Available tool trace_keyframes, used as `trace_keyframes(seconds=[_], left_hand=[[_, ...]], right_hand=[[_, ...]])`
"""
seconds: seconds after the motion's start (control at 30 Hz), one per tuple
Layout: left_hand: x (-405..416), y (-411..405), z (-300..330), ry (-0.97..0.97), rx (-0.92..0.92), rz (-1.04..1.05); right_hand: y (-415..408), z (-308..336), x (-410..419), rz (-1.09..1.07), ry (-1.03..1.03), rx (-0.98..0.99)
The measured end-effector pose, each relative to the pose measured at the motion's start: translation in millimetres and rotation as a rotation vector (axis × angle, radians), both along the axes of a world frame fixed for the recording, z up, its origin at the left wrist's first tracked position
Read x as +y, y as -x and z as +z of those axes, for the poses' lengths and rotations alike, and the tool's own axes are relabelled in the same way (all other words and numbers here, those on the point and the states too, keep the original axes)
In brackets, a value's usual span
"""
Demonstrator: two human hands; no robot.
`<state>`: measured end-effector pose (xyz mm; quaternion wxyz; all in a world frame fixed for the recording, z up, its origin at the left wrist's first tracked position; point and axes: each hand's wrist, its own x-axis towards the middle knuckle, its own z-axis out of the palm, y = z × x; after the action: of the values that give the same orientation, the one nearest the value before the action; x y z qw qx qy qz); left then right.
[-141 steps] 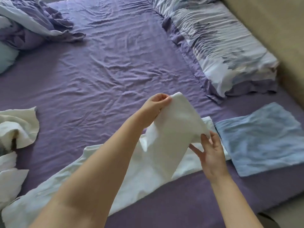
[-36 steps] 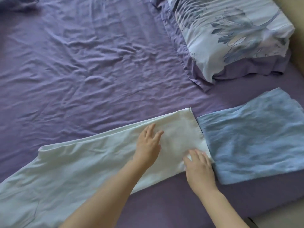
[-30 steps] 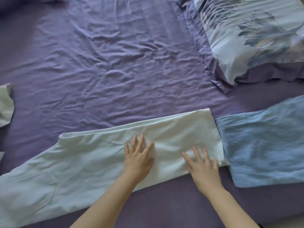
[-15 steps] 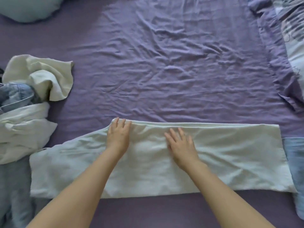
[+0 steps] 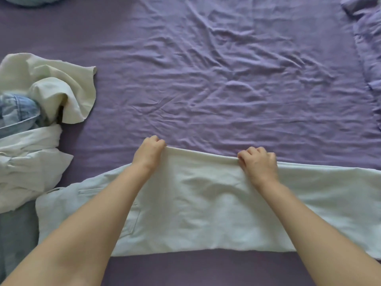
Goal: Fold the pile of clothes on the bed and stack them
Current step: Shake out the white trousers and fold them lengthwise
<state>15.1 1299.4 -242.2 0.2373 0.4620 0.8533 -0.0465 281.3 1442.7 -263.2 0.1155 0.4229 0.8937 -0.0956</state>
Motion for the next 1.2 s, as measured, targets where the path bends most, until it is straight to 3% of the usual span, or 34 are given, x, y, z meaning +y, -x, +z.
trace_keyframes(seconds=[0.13, 0.23, 0.33, 0.47, 0.67, 0.8, 1.0, 1.07, 1.2], left_hand=[[10, -14, -4, -0.07, 0.076, 0.15], [-4, -45, 2, -0.265, 0.197, 0.246], [-12, -104, 4, -0.326, -0.067, 0.173], [-1, -184, -9, -0.177, -0.23, -0.166], [26, -217, -28, -0.068, -0.112, -0.523], [41, -219, -32, 0.002, -0.072, -0.644], [57, -236, -34, 0.055, -0.058, -0.616], [65, -242, -36, 0.072, -0.049, -0.568], [73, -250, -32, 0.109, -0.055, -0.519]], right_hand=[[-4, -5, 1, -0.035, 0.027, 0.026], [-28, 1, 3, -0.027, -0.026, 0.134], [-44, 7, 9, 0.019, -0.095, 0.142], [-67, 12, 31, 0.066, -0.219, 0.092], [-85, 5, 66, 0.225, -0.297, 0.198], [-92, 1, 80, 0.173, -0.141, 0.153], [-145, 7, 107, 0.145, -0.318, -0.064], [-139, 8, 107, 0.025, -0.214, -0.109], [-136, 5, 58, -0.092, -0.248, 0.08]])
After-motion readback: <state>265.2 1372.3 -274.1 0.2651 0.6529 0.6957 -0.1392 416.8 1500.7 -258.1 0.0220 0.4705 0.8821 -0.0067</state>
